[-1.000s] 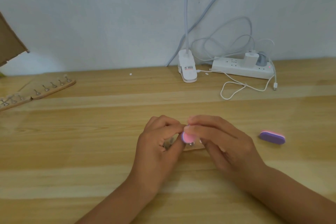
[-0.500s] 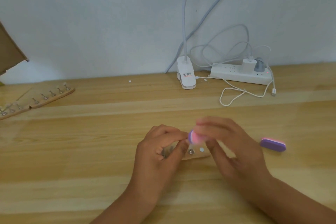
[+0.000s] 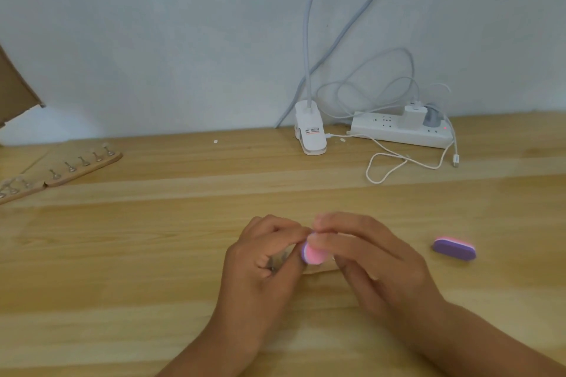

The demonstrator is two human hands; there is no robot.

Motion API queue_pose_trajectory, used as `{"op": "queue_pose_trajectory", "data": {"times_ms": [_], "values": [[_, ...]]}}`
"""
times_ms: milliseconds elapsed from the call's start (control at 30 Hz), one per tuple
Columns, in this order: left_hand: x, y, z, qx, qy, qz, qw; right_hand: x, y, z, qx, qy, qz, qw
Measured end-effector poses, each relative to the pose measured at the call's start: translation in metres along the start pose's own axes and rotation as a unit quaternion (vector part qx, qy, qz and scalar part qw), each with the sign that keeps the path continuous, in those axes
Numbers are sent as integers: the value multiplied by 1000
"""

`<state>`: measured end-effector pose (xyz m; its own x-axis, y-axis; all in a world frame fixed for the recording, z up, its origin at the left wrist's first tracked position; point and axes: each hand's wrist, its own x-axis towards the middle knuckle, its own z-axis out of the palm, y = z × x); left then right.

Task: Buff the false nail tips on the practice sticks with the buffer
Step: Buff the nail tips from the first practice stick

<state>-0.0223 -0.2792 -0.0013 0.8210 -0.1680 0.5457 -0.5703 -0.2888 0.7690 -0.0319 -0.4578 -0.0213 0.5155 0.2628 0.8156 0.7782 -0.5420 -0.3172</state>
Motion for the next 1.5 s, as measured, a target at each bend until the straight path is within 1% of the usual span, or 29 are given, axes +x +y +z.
{"op": "queue_pose_trajectory", "data": {"times_ms": [33,67,167,233,300,333,400,467,533,600,633,667,733,767,833,900,933,967,1033,1067,1133,1200,1233,1333,1367,1400,1500], "values": [[0,0,0,-8,1,-2,1000,0,0,1,-2,-6,-6,1000],[-1,-1,0,-13,1,-6,1000,1,2,0,-6,-4,9,1000],[-2,0,0,-28,3,-24,999,6,9,-6,-19,45,93,994],[-1,2,1,-25,-1,-19,1000,5,5,-5,-10,57,83,995],[0,3,1,-18,-5,0,1000,1,-3,1,-2,32,37,999],[0,3,0,-14,-5,4,1000,0,-3,2,-5,20,27,999],[-1,1,-1,-14,0,-5,1000,3,3,-1,-21,21,63,998],[-1,1,0,-14,4,-8,1000,5,5,-4,-26,53,94,994],[0,2,1,-1,-2,3,1000,4,1,-4,-13,64,71,995],[0,2,2,5,-8,17,1000,0,-5,1,-1,38,26,999],[0,2,2,4,-8,17,1000,1,-3,1,-4,25,21,999],[0,1,1,3,-4,13,1000,2,0,0,-13,22,34,999],[-1,0,0,3,2,6,1000,5,4,-3,-29,48,75,996],[-1,0,1,4,0,3,1000,5,4,-5,-28,61,80,995],[-1,0,1,4,-5,6,1000,2,-2,-3,-16,56,48,997],[-1,0,1,10,-6,14,1000,-1,-5,1,-15,14,11,1000],[-1,-1,0,11,-5,11,1000,0,-2,1,-28,4,19,999],[-2,-1,0,8,0,7,1000,2,2,-1,-42,12,45,998],[-2,-1,0,7,7,0,1000,6,8,-6,-54,46,98,993],[-1,0,0,13,4,-2,1000,6,9,-7,-55,55,99,992],[-1,0,1,37,-8,3,999,3,3,-5,-49,43,43,997],[-2,0,1,58,-20,18,998,-1,-1,1,-42,5,-23,999],[-2,0,0,59,-18,19,998,-1,1,1,-52,-3,-25,998],[-2,-1,0,50,2,1,999,2,10,-4,-80,35,51,995],[-2,-1,0,50,5,-2,999,2,10,-5,-74,43,59,995],[-1,0,1,52,4,0,999,1,8,-5,-65,41,49,996],[-1,1,0,60,-11,17,998,-2,1,2,-49,-21,-35,998]]}}
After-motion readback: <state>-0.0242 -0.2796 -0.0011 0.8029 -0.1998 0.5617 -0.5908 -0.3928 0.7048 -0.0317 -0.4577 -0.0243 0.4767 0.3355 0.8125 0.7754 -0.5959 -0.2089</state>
